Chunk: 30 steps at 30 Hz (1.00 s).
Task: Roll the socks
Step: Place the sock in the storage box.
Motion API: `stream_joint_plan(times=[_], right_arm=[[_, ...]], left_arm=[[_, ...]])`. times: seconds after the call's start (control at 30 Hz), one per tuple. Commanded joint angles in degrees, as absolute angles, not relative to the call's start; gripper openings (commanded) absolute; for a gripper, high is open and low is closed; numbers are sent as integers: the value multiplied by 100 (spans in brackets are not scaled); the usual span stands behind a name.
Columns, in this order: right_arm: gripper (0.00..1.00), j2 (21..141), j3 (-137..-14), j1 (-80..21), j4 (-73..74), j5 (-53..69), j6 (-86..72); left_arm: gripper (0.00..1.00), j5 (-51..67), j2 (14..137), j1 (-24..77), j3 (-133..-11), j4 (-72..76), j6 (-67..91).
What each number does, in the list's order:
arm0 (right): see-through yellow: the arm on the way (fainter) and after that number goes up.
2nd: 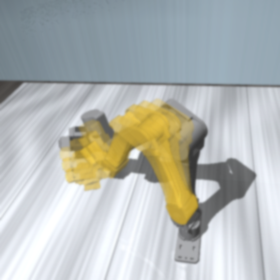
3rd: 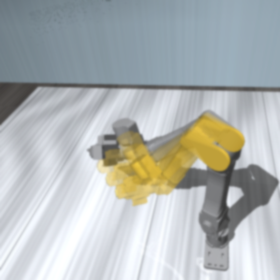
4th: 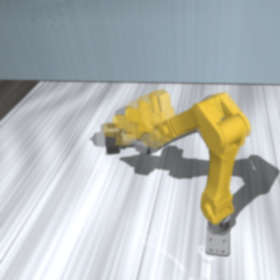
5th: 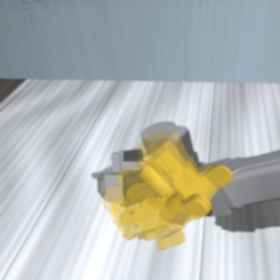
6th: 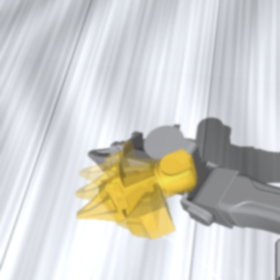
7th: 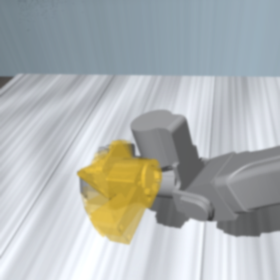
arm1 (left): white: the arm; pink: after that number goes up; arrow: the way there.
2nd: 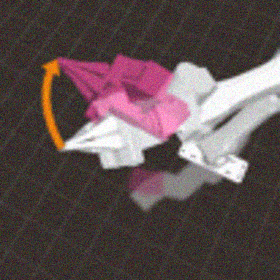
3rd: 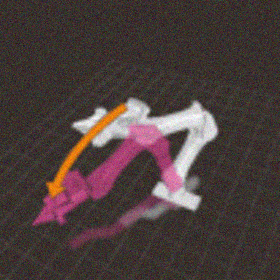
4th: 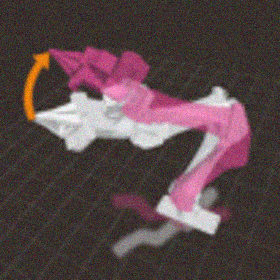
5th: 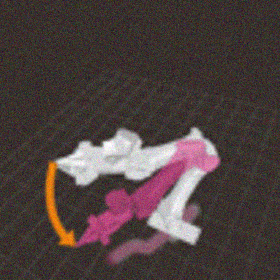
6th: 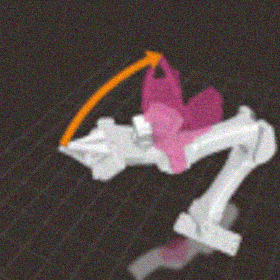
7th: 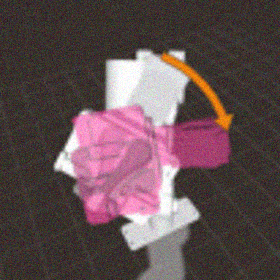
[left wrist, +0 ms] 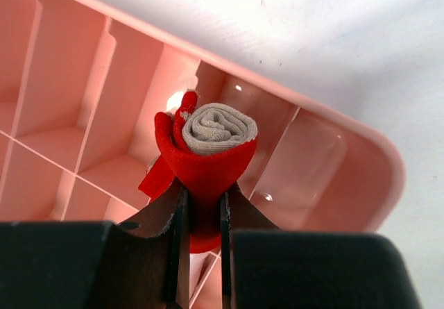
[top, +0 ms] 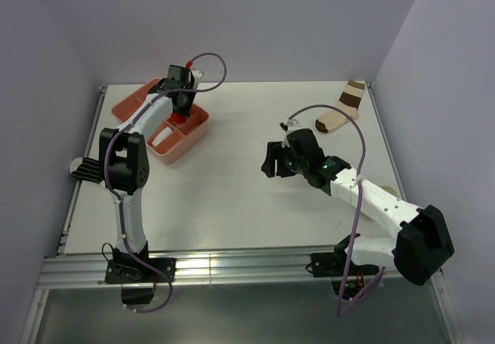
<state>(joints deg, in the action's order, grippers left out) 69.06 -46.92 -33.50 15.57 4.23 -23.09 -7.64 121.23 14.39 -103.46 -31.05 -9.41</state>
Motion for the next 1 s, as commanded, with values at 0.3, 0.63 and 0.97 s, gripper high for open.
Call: stream_joint_plan(times=[0.3, 0.63, 0.97], right_arm=[[67, 7031, -4992, -3217, 1354, 598, -2188], [67, 7093, -4957, -3138, 1362, 712, -2162], [66, 7172, -4966, -3032, 1336, 817, -2145]], left_arm=[[0, -730, 11557, 1661, -10318, -2856, -976], [0, -405, 12049, 1459, -10459, -3040, -852], [0, 140, 12401, 1257, -10731, -3348, -712]])
